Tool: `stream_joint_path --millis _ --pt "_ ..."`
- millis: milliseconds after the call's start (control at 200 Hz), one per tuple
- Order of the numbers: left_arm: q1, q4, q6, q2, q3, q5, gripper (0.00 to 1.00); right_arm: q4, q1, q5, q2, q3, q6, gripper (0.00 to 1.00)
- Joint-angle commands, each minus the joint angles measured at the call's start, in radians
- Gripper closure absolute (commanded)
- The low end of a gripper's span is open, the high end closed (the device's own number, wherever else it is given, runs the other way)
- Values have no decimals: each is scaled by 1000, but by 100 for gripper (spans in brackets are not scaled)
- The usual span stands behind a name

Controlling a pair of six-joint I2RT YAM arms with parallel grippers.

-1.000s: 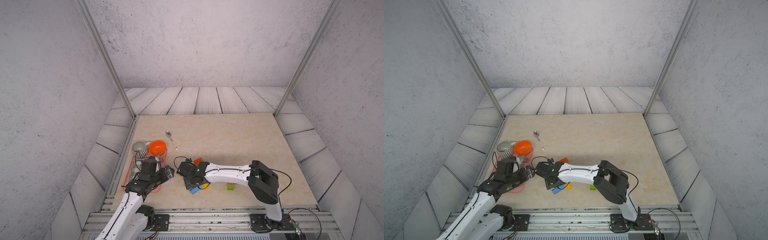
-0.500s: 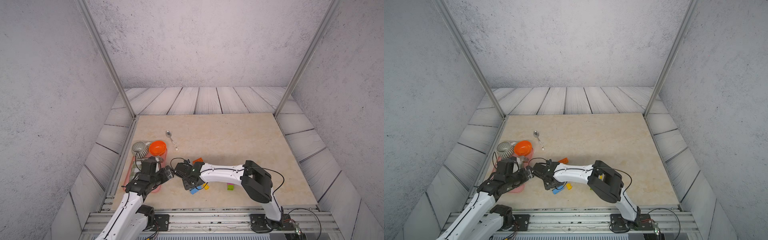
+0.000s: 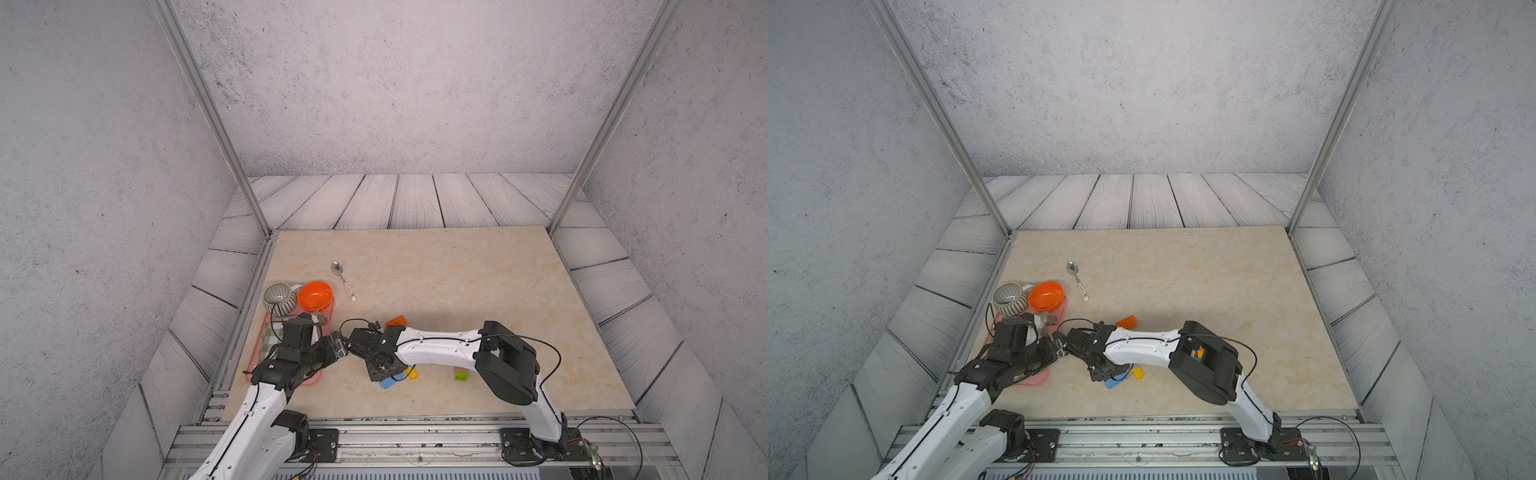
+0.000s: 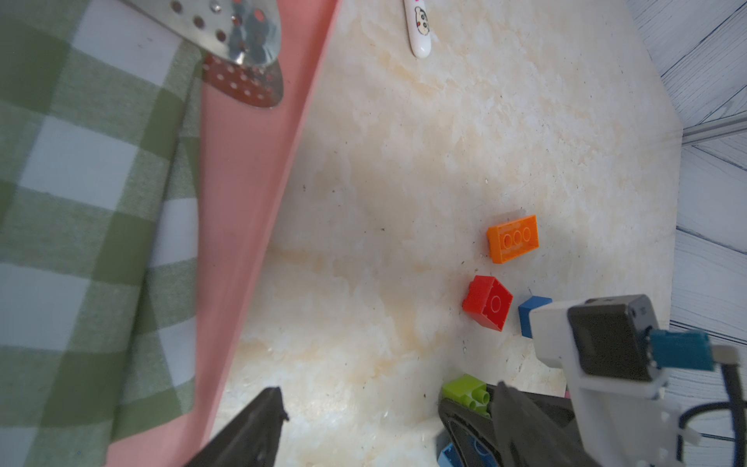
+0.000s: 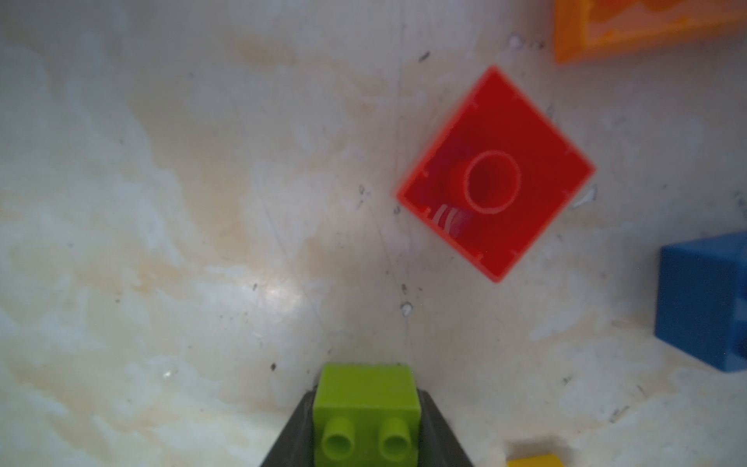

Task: Assemble the letter p with lego
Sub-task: Pick up the lego brick from the center of the board.

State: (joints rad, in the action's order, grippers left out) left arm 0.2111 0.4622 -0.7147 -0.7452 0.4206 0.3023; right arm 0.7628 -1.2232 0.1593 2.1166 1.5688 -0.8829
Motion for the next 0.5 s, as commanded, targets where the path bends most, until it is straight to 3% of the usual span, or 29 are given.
stream_joint_path --millis 0,55,190,315,495 --pt "-10 -16 15 -5 -8 10 15 54 -5 52 -13 32 6 73" --pt "-10 -23 14 -9 -7 18 15 64 -6 84 -40 30 20 77" --pt "-8 -70 24 -33 -3 74 15 79 -4 164 -133 5 103 100" --pt "-7 -81 29 -69 33 109 15 86 1 236 -231 -49 222 100" --pt "20 -142 2 -173 91 168 15 107 76 210 -317 -104 419 100"
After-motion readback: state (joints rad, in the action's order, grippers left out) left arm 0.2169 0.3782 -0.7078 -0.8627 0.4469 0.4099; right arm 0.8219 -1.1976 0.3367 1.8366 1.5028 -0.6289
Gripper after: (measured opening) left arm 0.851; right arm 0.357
